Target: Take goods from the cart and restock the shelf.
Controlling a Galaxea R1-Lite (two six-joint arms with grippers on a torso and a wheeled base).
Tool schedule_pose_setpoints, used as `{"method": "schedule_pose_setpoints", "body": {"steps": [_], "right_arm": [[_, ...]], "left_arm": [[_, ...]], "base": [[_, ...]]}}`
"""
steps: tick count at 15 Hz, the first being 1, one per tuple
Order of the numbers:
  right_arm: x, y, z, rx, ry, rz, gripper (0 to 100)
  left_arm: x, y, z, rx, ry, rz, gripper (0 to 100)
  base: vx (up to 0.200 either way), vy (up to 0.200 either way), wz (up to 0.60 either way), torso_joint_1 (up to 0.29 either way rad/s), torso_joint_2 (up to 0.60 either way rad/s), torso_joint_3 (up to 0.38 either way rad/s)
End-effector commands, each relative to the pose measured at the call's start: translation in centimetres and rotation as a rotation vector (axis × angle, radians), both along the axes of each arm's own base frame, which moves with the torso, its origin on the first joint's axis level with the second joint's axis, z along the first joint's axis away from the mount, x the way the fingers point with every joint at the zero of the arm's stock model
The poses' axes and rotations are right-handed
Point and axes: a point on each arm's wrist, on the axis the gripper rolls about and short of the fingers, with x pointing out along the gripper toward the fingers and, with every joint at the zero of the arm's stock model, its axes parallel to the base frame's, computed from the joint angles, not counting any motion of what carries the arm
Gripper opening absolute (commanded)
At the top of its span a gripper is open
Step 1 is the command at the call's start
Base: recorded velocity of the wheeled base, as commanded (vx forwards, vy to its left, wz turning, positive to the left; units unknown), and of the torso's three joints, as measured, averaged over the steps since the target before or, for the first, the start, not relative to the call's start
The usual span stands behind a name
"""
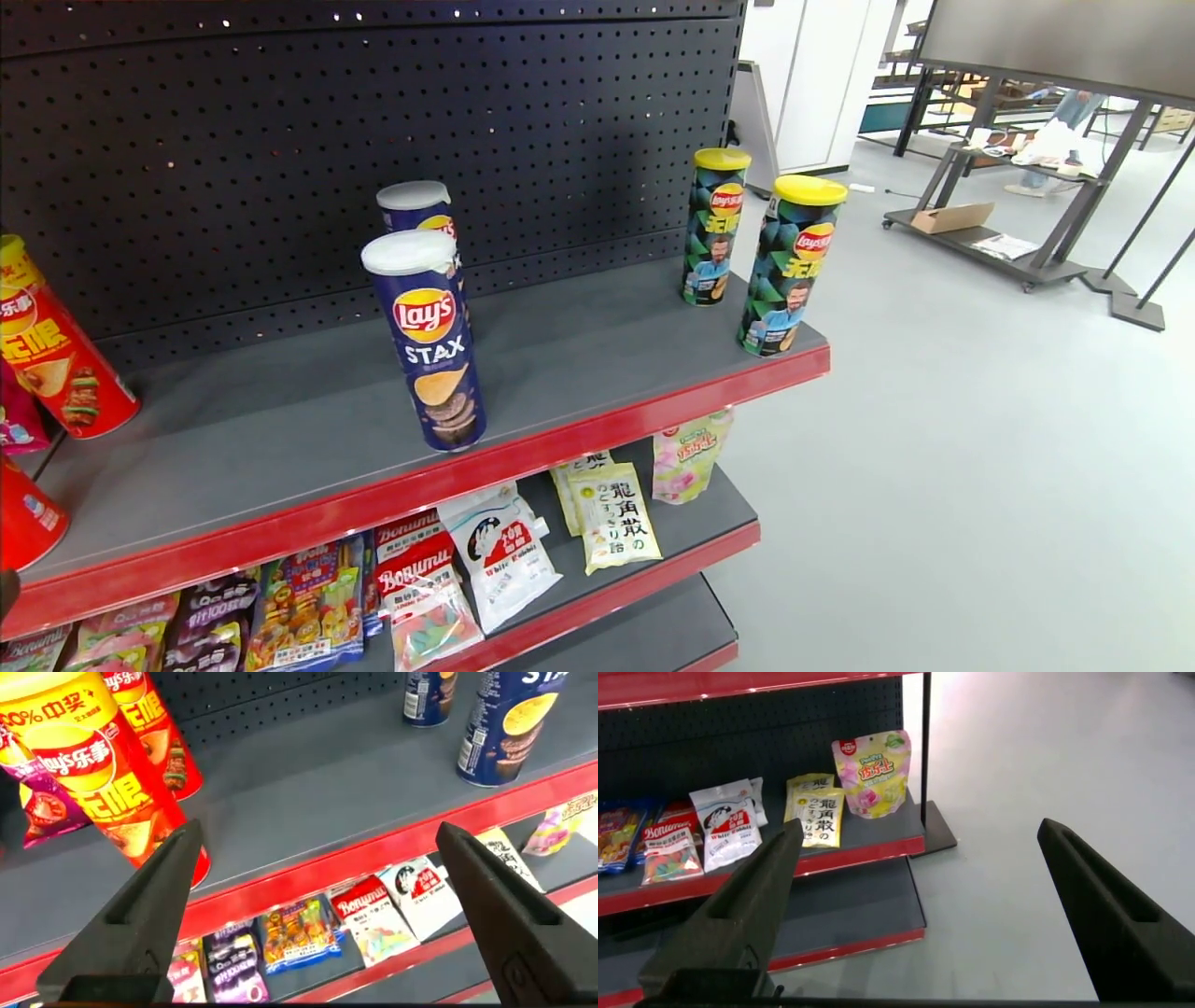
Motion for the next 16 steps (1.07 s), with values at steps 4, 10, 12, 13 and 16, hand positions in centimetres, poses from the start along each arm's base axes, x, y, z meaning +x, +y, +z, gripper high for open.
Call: {"method": "schedule_pose_setpoints", "body": {"steps": [4,10,12,13,16], "right_arm": [[0.0,0.0,0.0,-0.001,0.001,-0.002,100],[0.0,0.0,0.0,0.004,0.0,-0.001,100],[0.0,0.0,0.0,0.002,0.002,-0.001,100],[0.0,0.0,0.0,0.001,0.006,0.005,100],[0.0,0.0,0.0,-0.002,0.001,0.016,100]], "left_arm": [[-0.1,0.0,0.1,0.006,-0.005,0.003,100],[-0.6,0.0,0.4,0.006,-0.039,0.008,100],[-1.2,0.1,0.1,0.006,-0.059,0.011,100],[-1.6,0.1,-0.2,-0.002,-0.074,0.01,100],[-3.0,0.0,-4.3,-0.01,-0.089,-0.049,100]], "base": [[0.0,0.0,0.45,0.001,0.0,0.004],[0.0,0.0,0.6,0.006,0.0,0.002],[0.0,0.0,0.0,0.0,0.0,0.0],[0.0,0.0,0.0,0.0,0.0,0.0],[0.0,0.0,0.0,0.0,0.0,0.0]]}}
